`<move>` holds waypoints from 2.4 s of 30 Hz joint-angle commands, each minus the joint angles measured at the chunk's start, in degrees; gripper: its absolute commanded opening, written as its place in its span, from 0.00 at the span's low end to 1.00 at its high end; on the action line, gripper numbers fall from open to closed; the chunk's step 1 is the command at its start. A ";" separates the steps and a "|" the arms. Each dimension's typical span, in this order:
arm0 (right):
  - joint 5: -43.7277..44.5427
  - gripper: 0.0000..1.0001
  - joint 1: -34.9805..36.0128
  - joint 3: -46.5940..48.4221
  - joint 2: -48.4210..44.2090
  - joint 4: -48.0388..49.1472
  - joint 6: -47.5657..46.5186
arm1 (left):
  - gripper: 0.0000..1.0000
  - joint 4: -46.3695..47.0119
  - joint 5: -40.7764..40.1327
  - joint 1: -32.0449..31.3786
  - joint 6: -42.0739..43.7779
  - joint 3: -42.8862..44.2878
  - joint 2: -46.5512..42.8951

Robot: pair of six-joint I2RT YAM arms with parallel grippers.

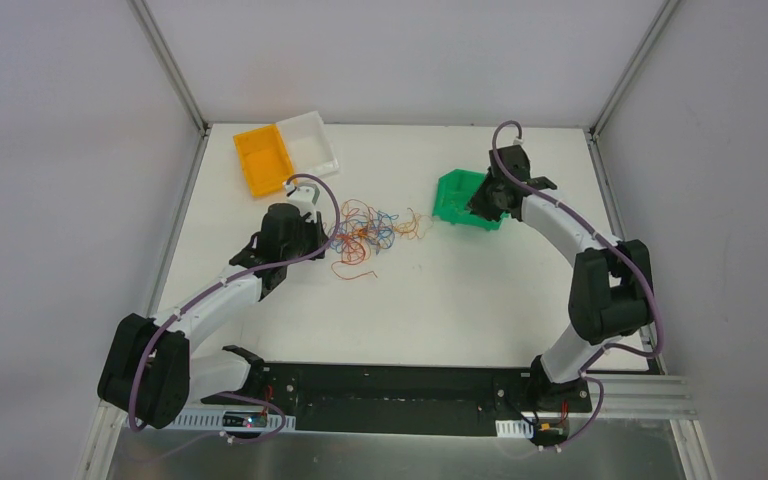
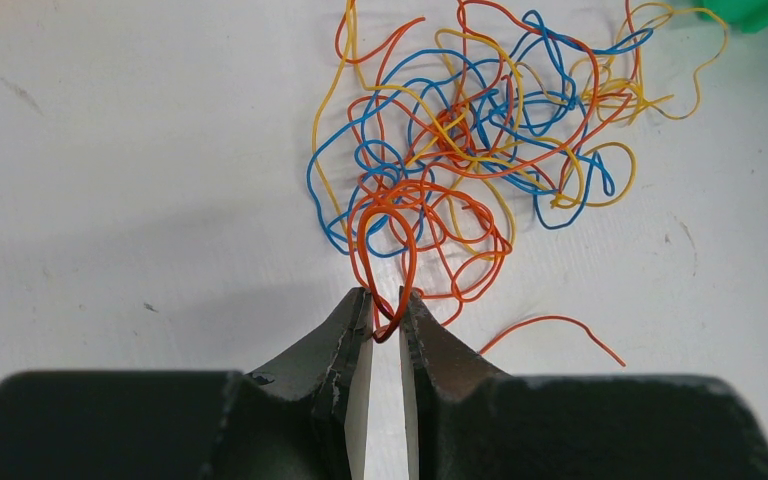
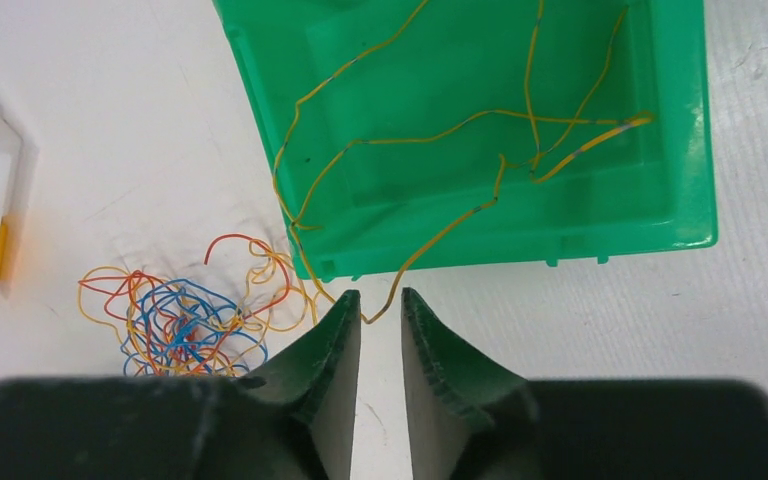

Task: Untangle the cables
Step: Place the cable in the bin, then untie the cable.

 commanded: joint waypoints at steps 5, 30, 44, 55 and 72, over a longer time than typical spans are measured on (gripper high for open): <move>1.35 0.00 -0.17 2.99 0.40 0.01 1.15 | 0.17 0.05 -1.56 -0.55 1.00 0.65 -1.69; 6.61 0.30 -5.28 17.88 16.39 -5.98 -5.58 | 0.17 0.03 -1.48 -0.89 1.21 1.14 -0.43; 6.62 0.77 5.52 2.85 -9.24 -1.31 -14.63 | 0.00 -7.07 2.14 -1.76 -1.35 6.07 -5.27; -13.89 0.76 16.46 -29.69 -21.44 42.72 -14.15 | 0.00 -28.66 13.09 -1.95 -8.52 34.11 -8.86; -19.67 0.76 21.95 -43.86 -32.85 65.38 -17.28 | 0.00 -29.12 30.04 -12.00 -15.35 49.28 5.38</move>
